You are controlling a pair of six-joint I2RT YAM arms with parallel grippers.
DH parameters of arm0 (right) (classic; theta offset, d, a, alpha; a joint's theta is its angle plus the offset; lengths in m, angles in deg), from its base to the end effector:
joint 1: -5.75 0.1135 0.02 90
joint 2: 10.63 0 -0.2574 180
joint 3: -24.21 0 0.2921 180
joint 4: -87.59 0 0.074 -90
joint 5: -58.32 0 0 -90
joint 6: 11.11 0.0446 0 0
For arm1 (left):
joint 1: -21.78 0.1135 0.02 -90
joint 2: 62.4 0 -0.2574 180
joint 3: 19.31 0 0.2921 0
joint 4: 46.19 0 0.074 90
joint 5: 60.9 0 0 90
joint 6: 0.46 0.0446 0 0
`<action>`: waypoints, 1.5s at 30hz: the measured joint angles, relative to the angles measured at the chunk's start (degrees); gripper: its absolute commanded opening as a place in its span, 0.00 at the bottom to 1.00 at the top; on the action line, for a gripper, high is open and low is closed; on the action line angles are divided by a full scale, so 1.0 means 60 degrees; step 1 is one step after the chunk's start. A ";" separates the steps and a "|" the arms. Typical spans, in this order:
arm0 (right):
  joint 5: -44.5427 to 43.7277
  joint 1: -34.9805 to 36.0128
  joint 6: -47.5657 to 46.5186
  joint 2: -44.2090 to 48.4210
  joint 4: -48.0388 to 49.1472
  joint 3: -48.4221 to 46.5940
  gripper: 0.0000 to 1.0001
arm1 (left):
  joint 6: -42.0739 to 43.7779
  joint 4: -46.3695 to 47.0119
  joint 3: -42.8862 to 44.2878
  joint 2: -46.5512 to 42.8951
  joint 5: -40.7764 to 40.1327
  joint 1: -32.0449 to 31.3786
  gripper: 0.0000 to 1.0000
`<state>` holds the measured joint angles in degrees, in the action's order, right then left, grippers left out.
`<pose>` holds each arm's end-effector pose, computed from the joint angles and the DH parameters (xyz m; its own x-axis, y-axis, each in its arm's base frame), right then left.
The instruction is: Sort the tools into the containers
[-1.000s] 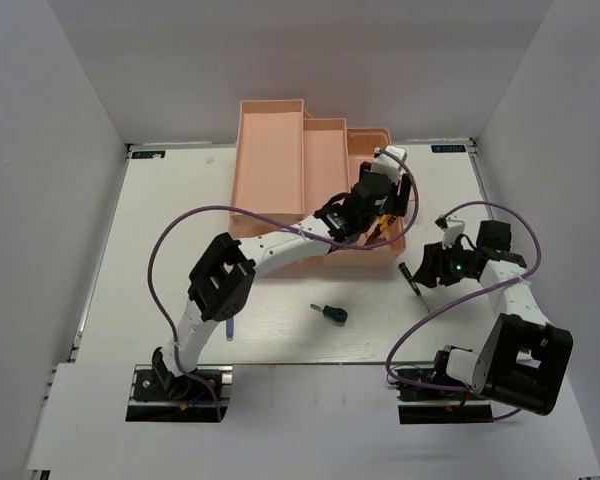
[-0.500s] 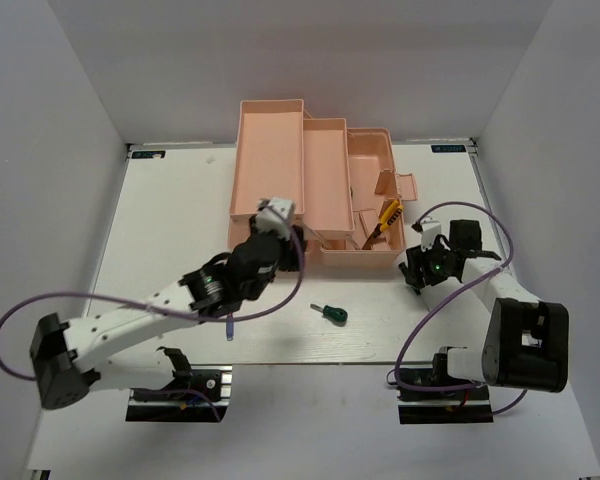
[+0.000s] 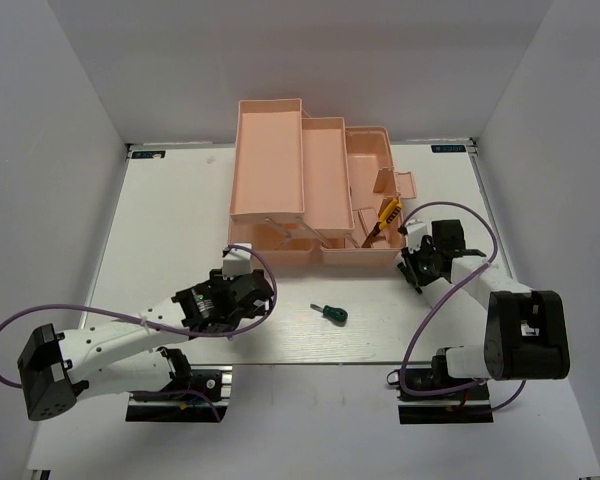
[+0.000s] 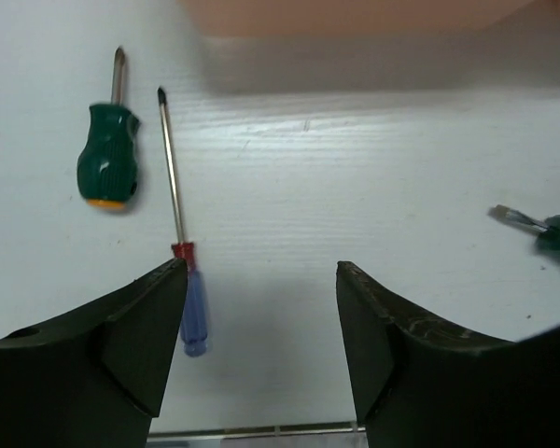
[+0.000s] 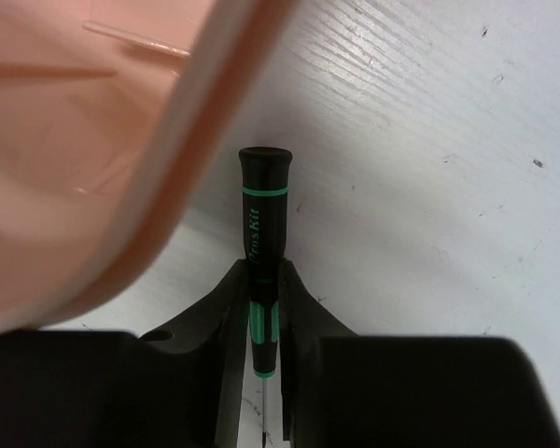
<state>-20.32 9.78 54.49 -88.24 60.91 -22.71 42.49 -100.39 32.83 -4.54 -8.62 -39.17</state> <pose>0.2781 0.0284 0.1167 -0.6928 -0.4548 -0.5596 -0.5063 0.8594 -0.0717 0.1348 -0.1865 0.2078 -0.6834 0.0381 -0.7290 0.0622 0.9980 -0.0061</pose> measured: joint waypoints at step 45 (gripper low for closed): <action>0.2193 0.2667 0.7770 -0.4816 -0.1854 -1.1624 0.16 | -0.2834 -0.1286 -0.1483 0.0251 0.0903 -0.0069 0.78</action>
<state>-7.17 25.78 101.11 -117.13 49.78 -92.46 25.48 -108.10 23.94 -3.03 -3.20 -39.59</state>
